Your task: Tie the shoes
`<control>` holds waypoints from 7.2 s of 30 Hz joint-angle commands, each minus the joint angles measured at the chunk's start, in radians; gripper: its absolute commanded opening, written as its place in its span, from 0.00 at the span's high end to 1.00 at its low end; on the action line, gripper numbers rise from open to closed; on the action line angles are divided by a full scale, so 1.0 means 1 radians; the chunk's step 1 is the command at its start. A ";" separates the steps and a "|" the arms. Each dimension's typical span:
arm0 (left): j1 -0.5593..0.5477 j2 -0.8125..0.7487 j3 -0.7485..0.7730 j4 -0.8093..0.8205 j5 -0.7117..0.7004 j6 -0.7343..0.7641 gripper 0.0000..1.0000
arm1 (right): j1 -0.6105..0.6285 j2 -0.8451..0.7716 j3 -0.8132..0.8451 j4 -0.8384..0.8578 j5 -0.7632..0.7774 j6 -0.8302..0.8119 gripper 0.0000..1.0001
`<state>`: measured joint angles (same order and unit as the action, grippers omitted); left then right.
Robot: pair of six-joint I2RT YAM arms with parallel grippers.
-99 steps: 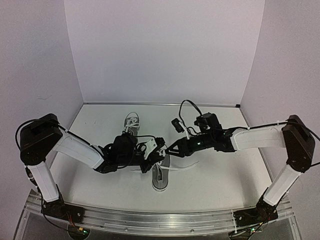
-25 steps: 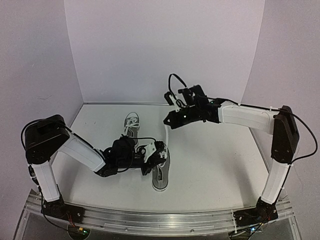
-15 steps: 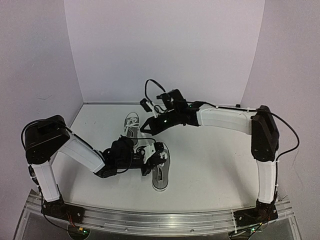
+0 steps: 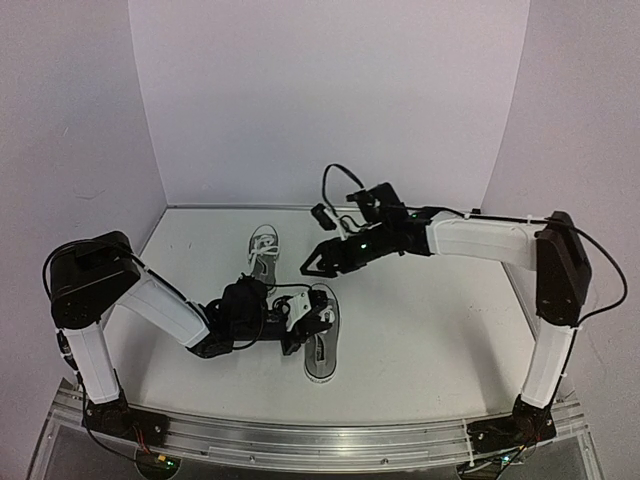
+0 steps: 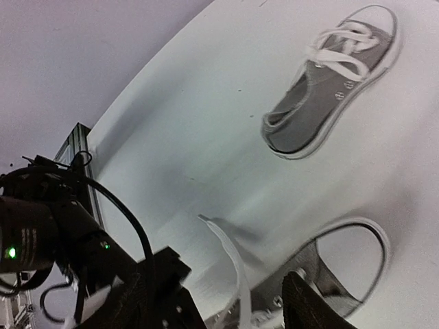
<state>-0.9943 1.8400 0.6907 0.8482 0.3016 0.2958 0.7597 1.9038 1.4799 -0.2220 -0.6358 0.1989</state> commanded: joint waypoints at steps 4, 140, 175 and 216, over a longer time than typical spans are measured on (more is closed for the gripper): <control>-0.001 0.013 0.005 0.050 -0.007 0.017 1.00 | -0.041 -0.213 -0.281 0.133 -0.066 0.116 0.35; 0.227 0.062 0.398 -1.022 -0.049 -0.068 0.60 | 0.073 -0.177 -0.425 0.289 0.047 0.233 1.00; 0.105 -0.241 0.299 -1.265 -0.228 -0.271 1.00 | 0.057 -0.180 -0.387 0.285 0.068 0.224 1.00; -0.136 0.001 0.497 -0.794 0.153 -0.102 0.94 | 0.042 -0.186 -0.371 0.281 0.040 0.204 1.00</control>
<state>-1.1336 1.8973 1.1816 -0.0295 0.4218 0.1837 0.7905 1.7351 1.0737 0.0493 -0.5765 0.4087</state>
